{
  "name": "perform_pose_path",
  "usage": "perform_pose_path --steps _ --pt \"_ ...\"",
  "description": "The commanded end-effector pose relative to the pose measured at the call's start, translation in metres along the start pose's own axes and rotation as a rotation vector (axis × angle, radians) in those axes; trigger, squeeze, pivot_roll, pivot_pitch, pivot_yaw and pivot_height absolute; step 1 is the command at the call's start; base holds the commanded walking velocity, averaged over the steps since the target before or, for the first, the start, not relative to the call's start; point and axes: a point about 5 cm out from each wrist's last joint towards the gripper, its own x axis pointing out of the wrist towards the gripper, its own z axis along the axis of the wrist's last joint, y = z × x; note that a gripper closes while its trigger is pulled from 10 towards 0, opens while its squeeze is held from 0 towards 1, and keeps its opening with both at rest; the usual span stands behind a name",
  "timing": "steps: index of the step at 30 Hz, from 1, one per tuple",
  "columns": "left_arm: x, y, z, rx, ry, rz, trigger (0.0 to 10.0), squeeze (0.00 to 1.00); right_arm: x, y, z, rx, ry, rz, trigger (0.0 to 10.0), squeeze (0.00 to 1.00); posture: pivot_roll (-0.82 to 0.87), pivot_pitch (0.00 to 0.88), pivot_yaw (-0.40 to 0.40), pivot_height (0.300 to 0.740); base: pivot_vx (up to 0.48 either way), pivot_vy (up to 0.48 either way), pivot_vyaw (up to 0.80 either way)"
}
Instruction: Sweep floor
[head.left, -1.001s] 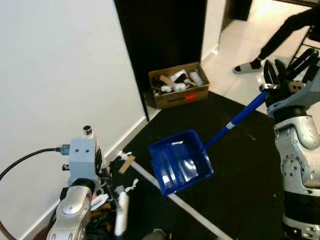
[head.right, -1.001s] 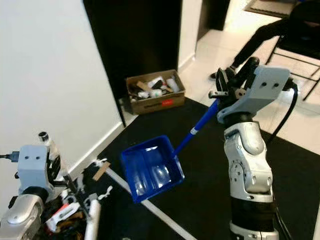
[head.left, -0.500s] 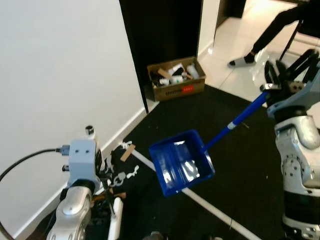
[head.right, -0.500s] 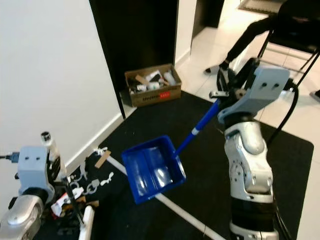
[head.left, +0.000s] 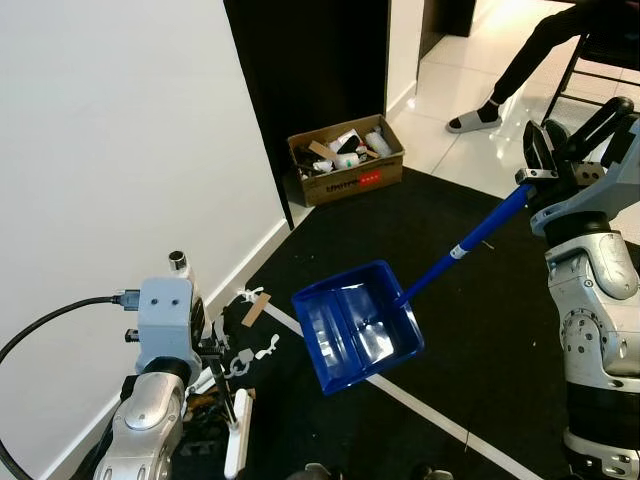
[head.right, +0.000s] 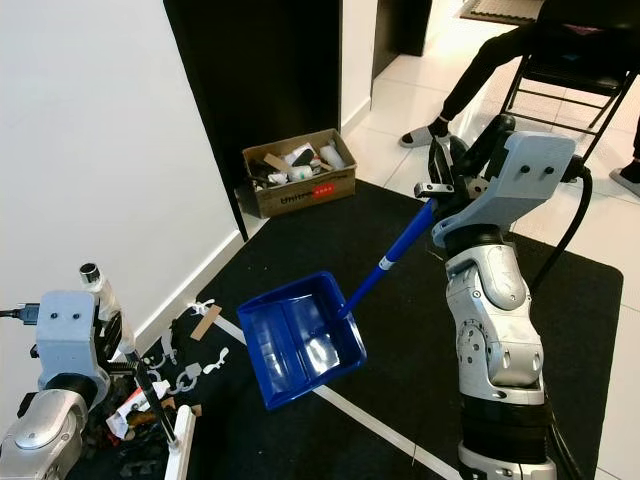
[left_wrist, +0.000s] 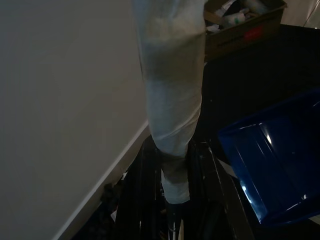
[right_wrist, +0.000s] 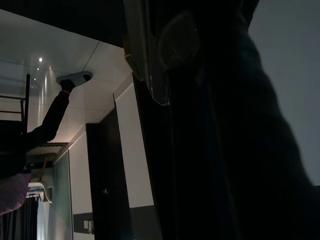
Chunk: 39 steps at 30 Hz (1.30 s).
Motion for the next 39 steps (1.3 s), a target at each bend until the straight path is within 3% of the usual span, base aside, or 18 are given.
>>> perform_pose_path --steps 1,6,8,9,13,17,18,19,21,25,27,30,34,39 --pt "-0.002 0.005 0.002 0.017 -0.009 0.016 10.0 0.0 0.001 0.003 0.007 0.012 -0.046 0.01 10.0 0.0 0.09 0.177 0.099 0.74 0.0 0.0 0.0" --pt "-0.001 0.008 0.001 0.006 0.0 0.041 10.0 0.0 -0.006 0.011 -0.011 0.003 0.022 0.041 10.0 0.0 0.08 0.175 0.096 0.74 0.0 0.0 0.0" --pt "0.0 0.018 0.001 -0.012 -0.002 0.087 10.0 0.0 -0.017 0.015 -0.035 -0.02 0.116 0.068 10.0 0.0 0.09 0.175 0.095 0.74 0.0 0.0 0.0" --pt "0.0 0.018 0.001 -0.012 -0.002 0.087 10.0 0.0 -0.017 0.015 -0.035 -0.02 0.116 0.068 10.0 0.0 0.09 0.175 0.095 0.74 0.0 0.0 0.0" --pt "-0.001 0.028 -0.001 -0.058 0.014 0.131 10.0 0.0 -0.05 0.012 -0.094 -0.075 0.336 0.059 10.0 0.0 0.1 0.183 0.085 0.74 0.0 0.0 0.0" --pt "0.001 0.016 -0.002 -0.188 0.031 0.11 10.0 0.0 -0.068 0.006 -0.116 -0.193 0.397 0.044 10.0 0.0 0.1 0.188 0.077 0.74 0.0 0.0 0.0" --pt "0.001 0.016 -0.002 -0.188 0.031 0.11 10.0 0.0 -0.068 0.006 -0.116 -0.193 0.397 0.044 10.0 0.0 0.1 0.188 0.077 0.74 0.0 0.0 0.0" --pt "0.006 0.011 0.002 -0.274 0.015 0.109 10.0 0.0 -0.071 0.0 -0.117 -0.202 0.377 0.001 10.0 0.0 0.1 0.19 0.075 0.74 0.0 0.0 0.0" --pt "0.008 0.01 0.004 -0.295 0.006 0.11 10.0 0.0 -0.071 -0.002 -0.117 -0.202 0.365 -0.015 10.0 0.0 0.1 0.19 0.075 0.74 0.0 0.0 0.0" --pt "0.018 0.011 0.014 -0.238 -0.037 0.101 10.0 0.0 -0.059 -0.01 -0.104 -0.222 0.273 -0.094 10.0 0.0 0.09 0.195 0.077 0.74 0.0 0.0 0.0" --pt "0.021 0.018 0.018 -0.229 -0.042 0.107 10.0 0.0 -0.048 -0.011 -0.092 -0.258 0.207 -0.095 10.0 0.0 0.09 0.2 0.082 0.74 0.0 0.0 0.0" --pt "0.022 0.02 0.02 -0.23 -0.041 0.109 10.0 0.0 -0.045 -0.011 -0.089 -0.277 0.185 -0.092 10.0 0.0 0.09 0.203 0.083 0.74 0.0 0.0 0.0" --pt "0.026 0.028 0.03 -0.186 -0.053 0.142 10.0 0.0 -0.031 -0.013 -0.076 -0.27 0.108 -0.122 10.0 0.0 0.1 0.207 0.085 0.74 0.0 0.0 0.0" --pt "0.026 0.023 0.03 -0.152 -0.059 0.123 10.0 0.0 -0.026 -0.008 -0.076 -0.22 0.106 -0.123 10.0 0.0 0.1 0.205 0.085 0.74 0.0 0.0 0.0"
